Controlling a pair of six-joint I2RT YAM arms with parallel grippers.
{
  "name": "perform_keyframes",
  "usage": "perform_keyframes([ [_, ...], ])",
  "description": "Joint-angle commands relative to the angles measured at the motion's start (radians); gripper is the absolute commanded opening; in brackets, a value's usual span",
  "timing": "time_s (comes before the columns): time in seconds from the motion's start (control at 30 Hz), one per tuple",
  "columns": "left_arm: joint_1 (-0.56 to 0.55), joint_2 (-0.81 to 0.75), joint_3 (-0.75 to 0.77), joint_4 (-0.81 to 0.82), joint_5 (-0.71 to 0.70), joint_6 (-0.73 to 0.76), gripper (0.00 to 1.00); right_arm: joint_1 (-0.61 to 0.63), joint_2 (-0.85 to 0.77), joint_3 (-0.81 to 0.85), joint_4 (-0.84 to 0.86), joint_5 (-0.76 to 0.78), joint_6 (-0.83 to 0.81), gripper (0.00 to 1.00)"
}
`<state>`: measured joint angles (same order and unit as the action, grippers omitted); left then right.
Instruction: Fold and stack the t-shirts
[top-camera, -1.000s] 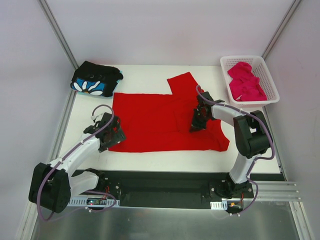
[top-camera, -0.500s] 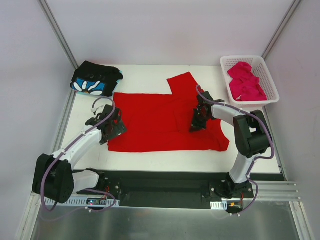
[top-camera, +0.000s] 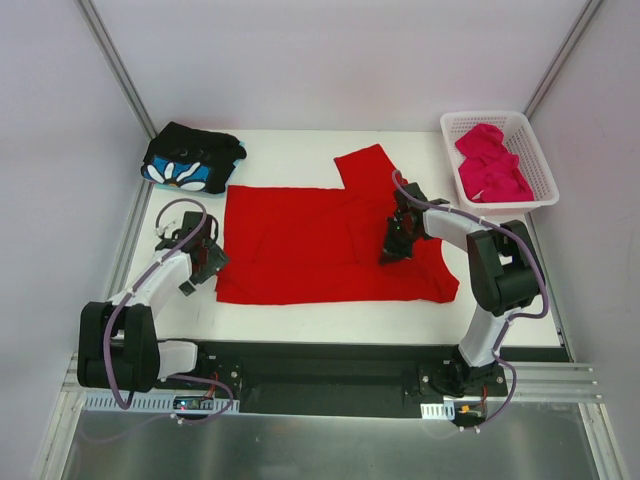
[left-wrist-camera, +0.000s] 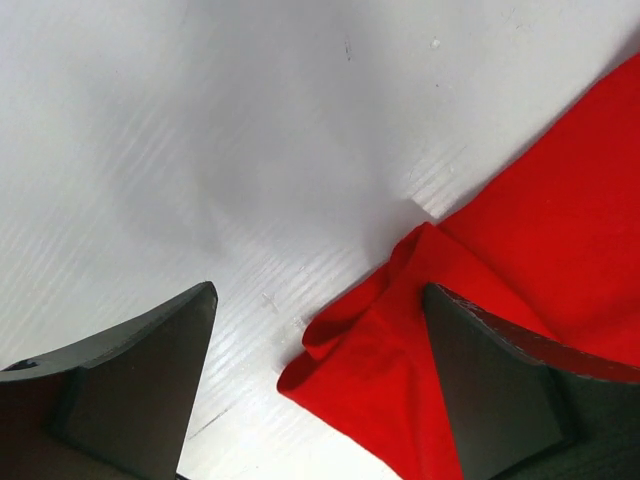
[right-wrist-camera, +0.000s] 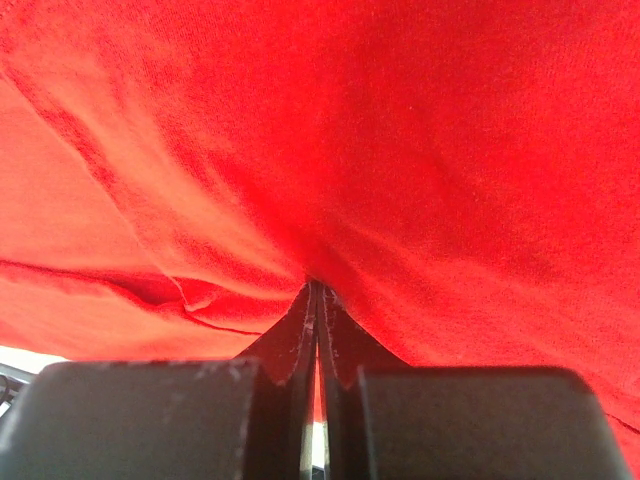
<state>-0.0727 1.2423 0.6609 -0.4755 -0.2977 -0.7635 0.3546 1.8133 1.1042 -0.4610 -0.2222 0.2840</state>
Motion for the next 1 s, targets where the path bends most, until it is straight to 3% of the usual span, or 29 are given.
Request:
perform_keyframes([
  [0.0,0.020,0.029,0.058,0.029,-0.003,0.038,0.84,-0.019,0.043,-0.037,-0.030,0.087,-0.040,0.01],
  [0.23,0.024,0.089,0.091,0.078,0.020,0.059,0.75,-0.019,0.044,-0.038,-0.030,0.081,-0.043,0.01],
  [0.43,0.025,0.118,0.103,0.112,0.014,0.061,0.73,-0.020,0.053,-0.032,-0.030,0.083,-0.049,0.01],
  [0.5,0.025,0.108,0.103,0.129,0.032,0.055,0.65,-0.019,0.058,-0.029,-0.030,0.083,-0.049,0.01],
  [0.6,0.024,0.100,0.097,0.146,0.074,0.041,0.43,-0.019,0.064,-0.026,-0.031,0.081,-0.049,0.01],
  [0.9,0.022,0.098,0.056,0.230,0.140,0.023,0.40,-0.020,0.067,-0.021,-0.031,0.080,-0.052,0.01],
  [0.97,0.021,0.098,0.049,0.241,0.150,0.021,0.35,-0.020,0.067,-0.021,-0.031,0.076,-0.054,0.01],
])
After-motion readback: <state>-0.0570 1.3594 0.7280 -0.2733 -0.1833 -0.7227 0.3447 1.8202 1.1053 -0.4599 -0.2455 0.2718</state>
